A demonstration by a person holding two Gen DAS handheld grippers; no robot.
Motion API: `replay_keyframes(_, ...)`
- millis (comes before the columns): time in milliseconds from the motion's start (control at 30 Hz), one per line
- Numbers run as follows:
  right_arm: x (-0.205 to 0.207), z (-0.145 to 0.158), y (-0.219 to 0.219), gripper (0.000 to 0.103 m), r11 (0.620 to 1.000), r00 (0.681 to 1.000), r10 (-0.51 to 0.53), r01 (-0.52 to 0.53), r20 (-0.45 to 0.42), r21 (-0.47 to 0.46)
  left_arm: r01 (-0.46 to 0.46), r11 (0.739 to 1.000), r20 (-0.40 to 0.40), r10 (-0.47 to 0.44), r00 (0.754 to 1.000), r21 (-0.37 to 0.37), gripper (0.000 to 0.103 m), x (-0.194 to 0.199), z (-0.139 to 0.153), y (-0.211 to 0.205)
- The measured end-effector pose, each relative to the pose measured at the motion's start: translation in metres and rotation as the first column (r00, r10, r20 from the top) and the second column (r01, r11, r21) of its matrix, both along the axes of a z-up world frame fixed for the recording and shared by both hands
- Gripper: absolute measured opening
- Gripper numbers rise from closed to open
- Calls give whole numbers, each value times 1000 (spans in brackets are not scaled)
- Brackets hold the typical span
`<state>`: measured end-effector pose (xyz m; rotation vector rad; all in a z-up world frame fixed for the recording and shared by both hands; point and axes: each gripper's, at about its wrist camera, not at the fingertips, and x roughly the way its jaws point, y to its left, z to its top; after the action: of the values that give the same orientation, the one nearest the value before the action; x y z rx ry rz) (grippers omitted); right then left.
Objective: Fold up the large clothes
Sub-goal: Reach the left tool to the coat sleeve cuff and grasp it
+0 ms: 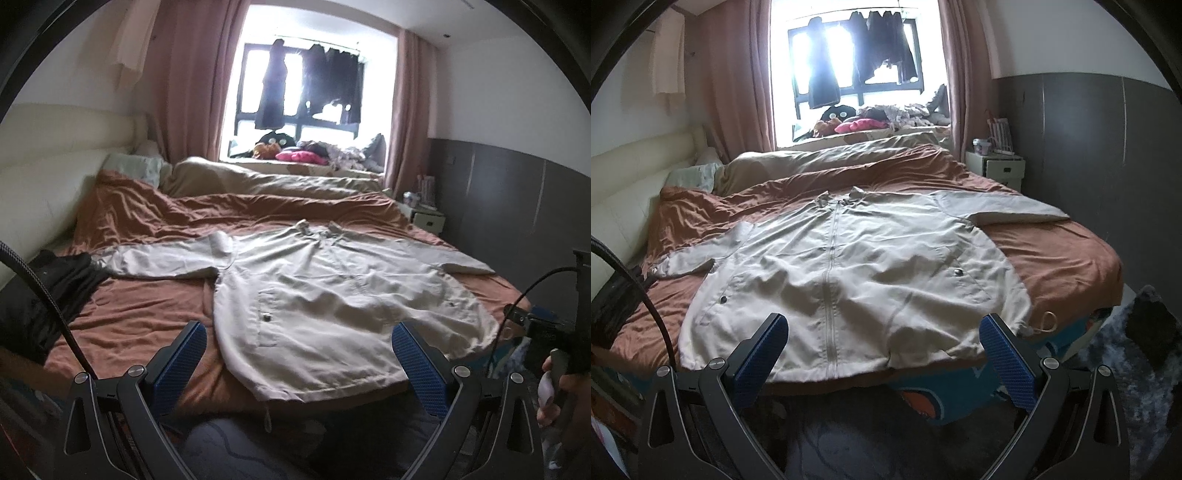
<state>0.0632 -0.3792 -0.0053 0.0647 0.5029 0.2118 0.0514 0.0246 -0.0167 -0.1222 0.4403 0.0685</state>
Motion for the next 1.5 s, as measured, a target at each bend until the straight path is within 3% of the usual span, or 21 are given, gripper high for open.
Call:
replay_keyframes(700, 142, -4, 31, 103, 996, 990, 75, -68, -117, 65, -102, 994, -146, 95, 985, -41, 101, 123, -27, 80)
replay_keyframes(967, 203, 1, 68, 103, 991, 982, 134, -130, -130, 43, -161, 985, -195, 146, 970, -60, 90, 171, -27, 141)
replay_keyframes(1167, 252, -4, 96, 77, 972, 952, 224, -203, -207, 119, -218, 971, -256, 187, 948, -96, 80, 210, -33, 204)
replay_keyframes(1267, 276, -3, 105, 75, 966, 945, 243, -217, -217, 137, -251, 961, -289, 210, 934, -116, 73, 228, -37, 239)
replay_keyframes(1500, 318, 1, 140, 67, 959, 934, 277, -254, -224, 129, -316, 934, -343, 245, 907, -169, 69, 262, -50, 300)
